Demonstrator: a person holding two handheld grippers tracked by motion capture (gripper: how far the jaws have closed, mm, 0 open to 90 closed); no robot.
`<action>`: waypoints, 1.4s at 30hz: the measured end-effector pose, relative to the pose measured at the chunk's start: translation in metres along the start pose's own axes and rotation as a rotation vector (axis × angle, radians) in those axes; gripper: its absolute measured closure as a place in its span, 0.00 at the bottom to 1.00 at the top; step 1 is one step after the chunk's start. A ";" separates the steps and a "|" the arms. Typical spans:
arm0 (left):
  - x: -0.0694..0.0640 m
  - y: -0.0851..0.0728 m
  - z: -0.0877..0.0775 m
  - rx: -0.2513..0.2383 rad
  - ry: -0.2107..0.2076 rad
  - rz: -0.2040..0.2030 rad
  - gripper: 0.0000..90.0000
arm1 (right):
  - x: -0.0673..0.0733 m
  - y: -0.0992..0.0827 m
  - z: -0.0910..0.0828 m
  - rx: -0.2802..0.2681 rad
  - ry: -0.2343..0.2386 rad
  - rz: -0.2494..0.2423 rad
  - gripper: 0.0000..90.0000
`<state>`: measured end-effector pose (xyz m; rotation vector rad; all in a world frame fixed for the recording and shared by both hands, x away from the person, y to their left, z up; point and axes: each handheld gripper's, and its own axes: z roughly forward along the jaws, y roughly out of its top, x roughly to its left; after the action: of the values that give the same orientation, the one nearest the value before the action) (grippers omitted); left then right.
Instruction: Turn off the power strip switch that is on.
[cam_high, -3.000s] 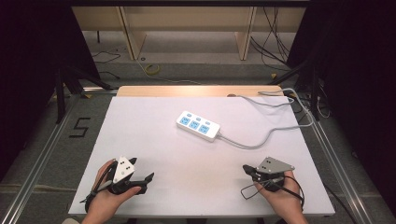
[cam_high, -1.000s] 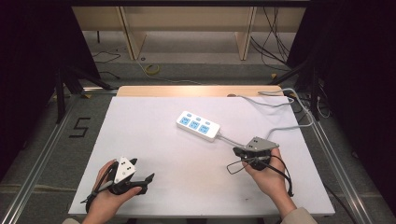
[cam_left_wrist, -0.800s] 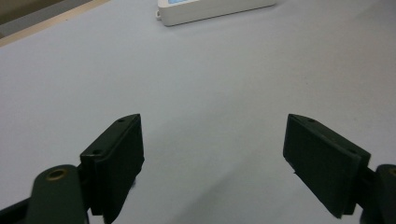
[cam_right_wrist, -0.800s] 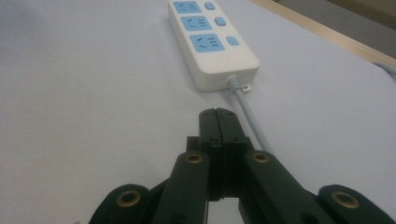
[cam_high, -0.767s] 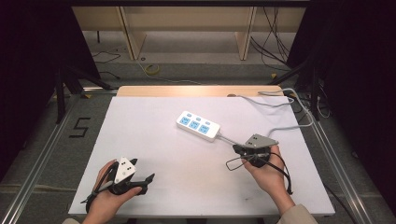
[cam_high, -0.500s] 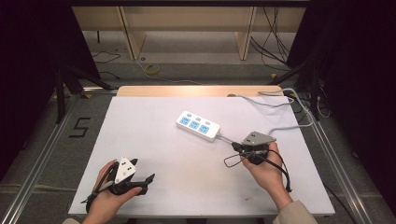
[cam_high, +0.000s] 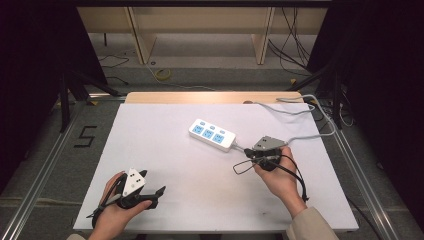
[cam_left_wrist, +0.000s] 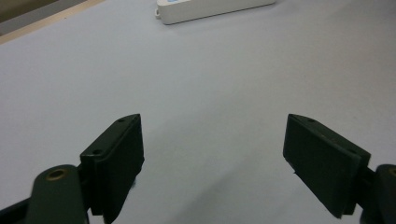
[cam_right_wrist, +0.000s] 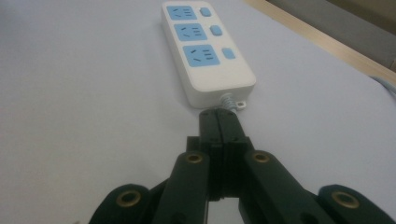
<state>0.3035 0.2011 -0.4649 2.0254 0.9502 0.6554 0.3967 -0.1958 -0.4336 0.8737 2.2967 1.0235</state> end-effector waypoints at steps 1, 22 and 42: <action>0.000 0.000 0.000 0.000 0.000 0.000 0.22 | 0.000 0.002 0.001 0.001 0.000 -0.001 1.00; 0.000 0.000 0.000 0.001 0.001 -0.003 0.22 | -0.011 0.022 0.009 0.017 -0.005 0.002 1.00; 0.000 0.000 0.000 0.000 0.000 -0.002 0.23 | -0.016 0.037 0.016 0.036 -0.002 -0.009 1.00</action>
<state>0.3037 0.2015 -0.4651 2.0245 0.9525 0.6542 0.4312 -0.1807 -0.4116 0.8774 2.3226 0.9796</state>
